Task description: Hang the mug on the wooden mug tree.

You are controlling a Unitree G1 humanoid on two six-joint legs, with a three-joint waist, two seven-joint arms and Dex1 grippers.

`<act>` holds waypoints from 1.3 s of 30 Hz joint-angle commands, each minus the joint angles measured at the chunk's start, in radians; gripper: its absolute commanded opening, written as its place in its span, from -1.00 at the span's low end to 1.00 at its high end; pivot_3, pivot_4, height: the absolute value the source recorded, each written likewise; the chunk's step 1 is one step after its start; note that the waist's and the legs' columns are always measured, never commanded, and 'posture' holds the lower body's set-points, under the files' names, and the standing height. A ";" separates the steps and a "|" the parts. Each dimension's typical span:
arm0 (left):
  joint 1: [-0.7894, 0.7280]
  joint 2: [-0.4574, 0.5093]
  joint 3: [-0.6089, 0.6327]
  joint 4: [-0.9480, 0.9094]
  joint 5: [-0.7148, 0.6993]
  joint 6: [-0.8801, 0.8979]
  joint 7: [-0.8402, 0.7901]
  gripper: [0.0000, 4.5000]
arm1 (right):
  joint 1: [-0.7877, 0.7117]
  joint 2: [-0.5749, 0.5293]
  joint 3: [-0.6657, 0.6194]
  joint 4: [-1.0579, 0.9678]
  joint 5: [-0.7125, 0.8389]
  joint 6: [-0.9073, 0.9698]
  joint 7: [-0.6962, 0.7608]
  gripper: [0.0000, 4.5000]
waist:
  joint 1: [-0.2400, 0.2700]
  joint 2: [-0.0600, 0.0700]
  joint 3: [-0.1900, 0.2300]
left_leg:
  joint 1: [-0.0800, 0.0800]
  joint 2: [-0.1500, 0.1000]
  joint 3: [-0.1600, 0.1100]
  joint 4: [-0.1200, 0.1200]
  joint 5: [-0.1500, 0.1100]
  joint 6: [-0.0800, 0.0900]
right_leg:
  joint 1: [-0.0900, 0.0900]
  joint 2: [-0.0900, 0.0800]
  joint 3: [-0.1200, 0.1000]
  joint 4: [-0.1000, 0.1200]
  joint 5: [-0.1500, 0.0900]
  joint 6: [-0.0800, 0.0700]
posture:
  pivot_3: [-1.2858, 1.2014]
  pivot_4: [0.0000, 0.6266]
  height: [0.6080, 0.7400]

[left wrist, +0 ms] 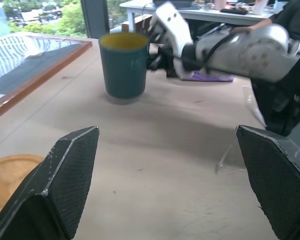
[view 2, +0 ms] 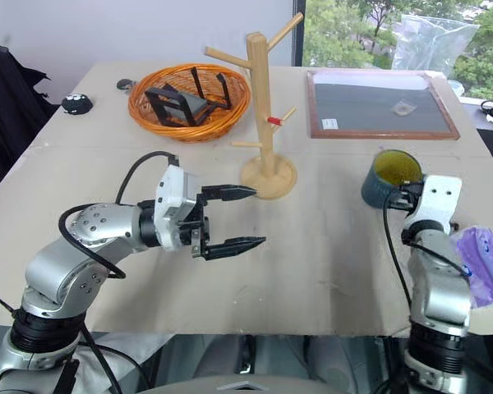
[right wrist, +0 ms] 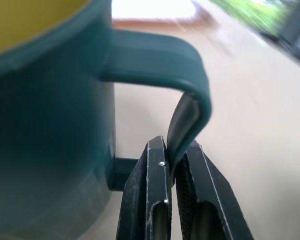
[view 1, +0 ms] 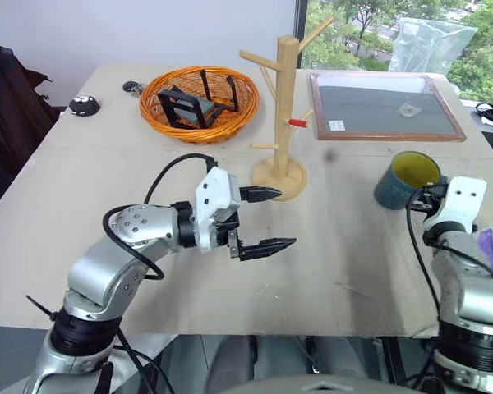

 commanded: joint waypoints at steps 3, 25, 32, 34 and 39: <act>0.042 0.034 0.115 0.023 -0.027 -0.035 -0.018 1.00 | -0.102 -0.344 0.073 -0.147 0.197 0.161 0.381 -0.95 | 0.000 0.002 0.001 | 0.000 0.000 -0.001 0.000 -0.002 0.004 | 0.000 0.000 0.000 0.000 0.000 0.000 | 0.03 -0.52 0.95; 0.133 -0.020 0.334 -0.036 -0.153 -0.039 0.189 1.00 | -0.998 -0.610 0.669 0.203 0.159 0.285 0.930 -0.95 | 0.004 -0.001 0.003 | -0.005 0.000 -0.002 0.001 -0.001 0.003 | -0.004 -0.004 -0.003 0.000 0.000 0.000 | 0.03 -0.52 0.95; 0.146 -0.064 0.376 -0.007 -0.197 -0.054 0.234 1.00 | -1.069 -0.538 0.736 0.263 0.105 0.299 0.951 -0.95 | 0.004 -0.001 0.003 | -0.007 0.000 -0.002 0.001 0.000 0.000 | -0.006 -0.004 -0.003 0.000 0.000 0.000 | 0.03 -0.52 0.95; 0.164 -0.065 0.376 -0.005 -0.201 -0.058 0.230 1.00 | -1.092 -0.515 0.754 0.294 0.081 0.286 0.953 -0.95 | 0.002 -0.001 0.003 | -0.007 0.000 -0.002 0.001 0.000 0.000 | -0.006 -0.004 -0.003 0.001 0.000 0.000 | 0.03 -0.52 0.95; 0.178 -0.064 0.374 -0.010 -0.206 -0.063 0.234 1.00 | -1.124 -0.485 0.777 0.341 0.045 0.265 0.976 -0.95 | 0.004 -0.001 0.003 | -0.007 -0.001 -0.002 0.001 0.000 0.000 | -0.007 -0.004 -0.003 0.001 0.000 0.000 | 0.03 -0.52 0.95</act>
